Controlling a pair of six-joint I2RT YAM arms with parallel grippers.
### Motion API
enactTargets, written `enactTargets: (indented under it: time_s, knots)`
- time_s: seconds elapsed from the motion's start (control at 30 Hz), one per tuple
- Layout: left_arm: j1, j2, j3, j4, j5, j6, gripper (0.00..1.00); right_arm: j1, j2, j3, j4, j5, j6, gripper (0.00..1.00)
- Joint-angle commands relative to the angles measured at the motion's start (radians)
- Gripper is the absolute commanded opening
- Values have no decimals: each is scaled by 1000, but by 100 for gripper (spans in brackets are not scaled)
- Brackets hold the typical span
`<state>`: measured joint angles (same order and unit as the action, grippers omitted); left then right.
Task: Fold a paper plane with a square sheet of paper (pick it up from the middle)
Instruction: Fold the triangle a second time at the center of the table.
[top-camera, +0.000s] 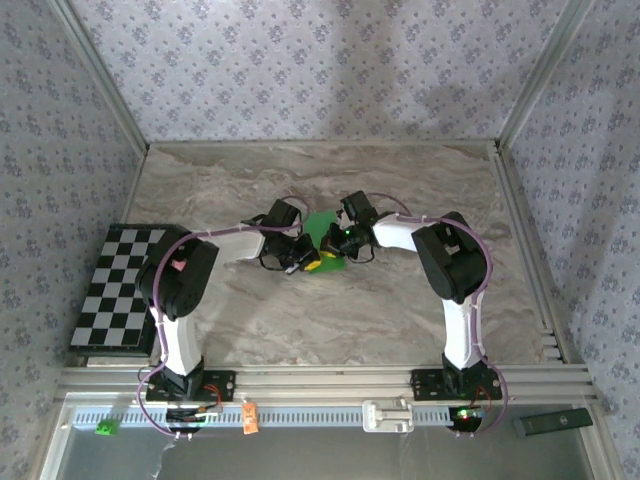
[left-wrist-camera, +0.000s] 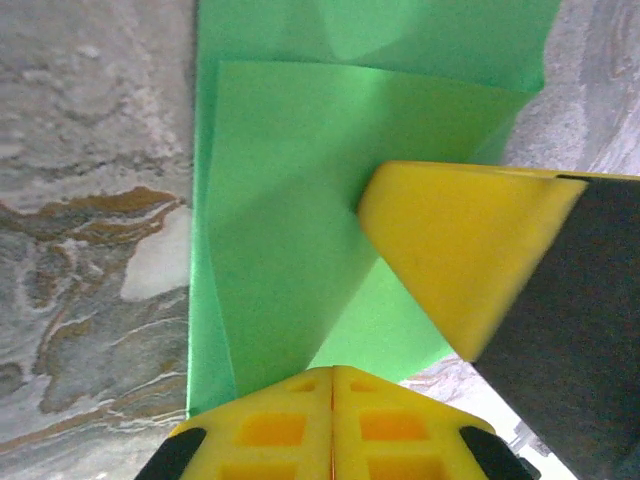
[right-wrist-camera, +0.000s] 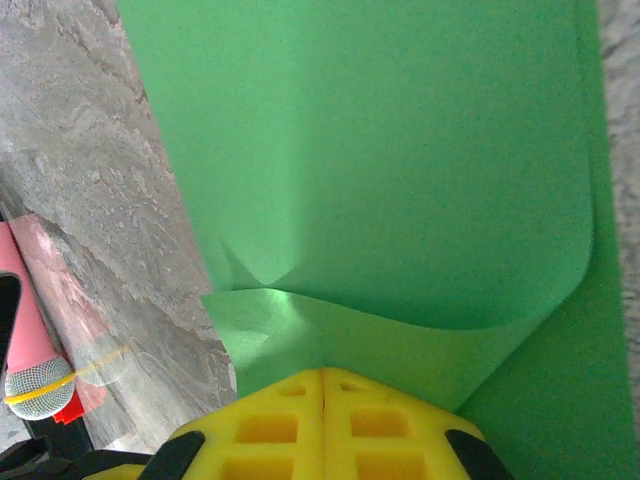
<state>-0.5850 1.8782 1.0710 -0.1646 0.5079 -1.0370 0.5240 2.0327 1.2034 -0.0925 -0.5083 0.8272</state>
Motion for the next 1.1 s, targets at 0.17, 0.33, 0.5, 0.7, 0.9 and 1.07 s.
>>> enactTargets:
  time_s: [0.17,0.33,0.5,0.7,0.9,1.07]
  knots:
    - [-4,18,24,-58,-28,39,7,-15,75,-19,-145,140,7,1]
    - [-4,24,21,-64,-38,43,7,-16,75,-19,-148,140,7,1]
    - [-4,25,20,-78,-51,49,6,-18,78,-19,-150,138,7,1]
    - [-3,30,13,-79,-52,52,6,-18,80,-19,-153,138,6,1]
    - [0,30,6,-81,-58,54,6,-17,83,-20,-153,138,5,1]
    - [5,29,-9,-82,-58,59,6,-18,83,-19,-153,138,1,1]
